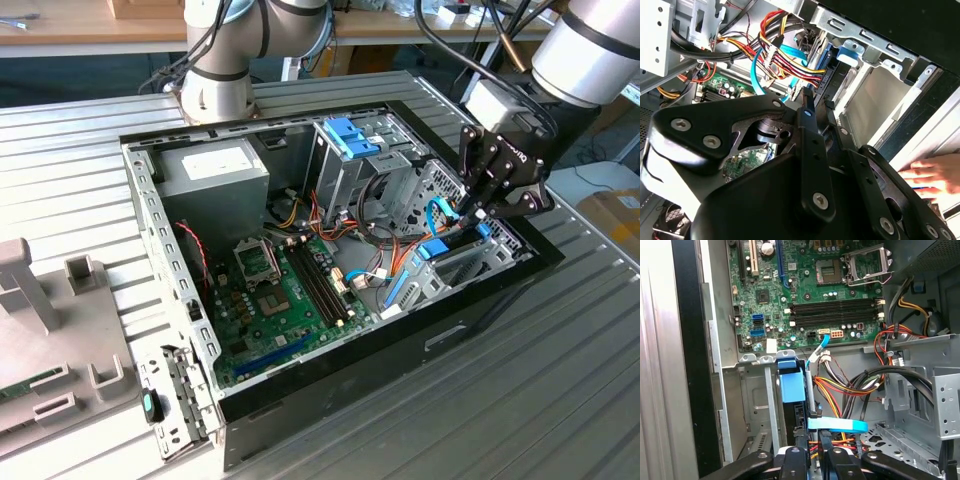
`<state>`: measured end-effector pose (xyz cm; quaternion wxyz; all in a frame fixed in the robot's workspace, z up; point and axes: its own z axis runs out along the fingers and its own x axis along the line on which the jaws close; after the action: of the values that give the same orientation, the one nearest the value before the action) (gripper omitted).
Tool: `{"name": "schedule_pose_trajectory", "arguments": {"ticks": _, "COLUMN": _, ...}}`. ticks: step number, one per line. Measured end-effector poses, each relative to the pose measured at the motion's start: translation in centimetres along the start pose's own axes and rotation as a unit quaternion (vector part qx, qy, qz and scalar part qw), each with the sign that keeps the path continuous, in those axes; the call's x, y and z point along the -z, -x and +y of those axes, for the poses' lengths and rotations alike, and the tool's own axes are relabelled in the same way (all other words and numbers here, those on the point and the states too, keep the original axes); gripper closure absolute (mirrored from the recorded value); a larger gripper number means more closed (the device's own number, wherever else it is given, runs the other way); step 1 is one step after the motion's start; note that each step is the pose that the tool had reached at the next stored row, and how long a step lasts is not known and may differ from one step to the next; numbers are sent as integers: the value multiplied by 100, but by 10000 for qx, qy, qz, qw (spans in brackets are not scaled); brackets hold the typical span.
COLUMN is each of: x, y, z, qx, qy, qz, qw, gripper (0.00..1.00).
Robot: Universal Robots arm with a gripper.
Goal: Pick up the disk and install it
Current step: 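Insert the second disk wire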
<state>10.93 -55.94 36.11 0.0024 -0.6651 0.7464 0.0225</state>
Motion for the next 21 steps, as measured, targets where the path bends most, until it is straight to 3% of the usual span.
{"name": "schedule_pose_trajectory", "arguments": {"ticks": 6, "x": 103, "y": 5, "z": 2, "qx": 0, "qy": 0, "qz": -1, "qw": 10000, "gripper": 76}}
{"name": "schedule_pose_trajectory", "arguments": {"ticks": 13, "x": 102, "y": 24, "z": -131, "qx": -62, "qy": -2, "qz": -1, "qw": 10000, "gripper": 76}}
{"name": "schedule_pose_trajectory", "arguments": {"ticks": 21, "x": 123, "y": 40, "z": -146, "qx": -61, "qy": 0, "qz": -19, "qw": 10000, "gripper": 76}}
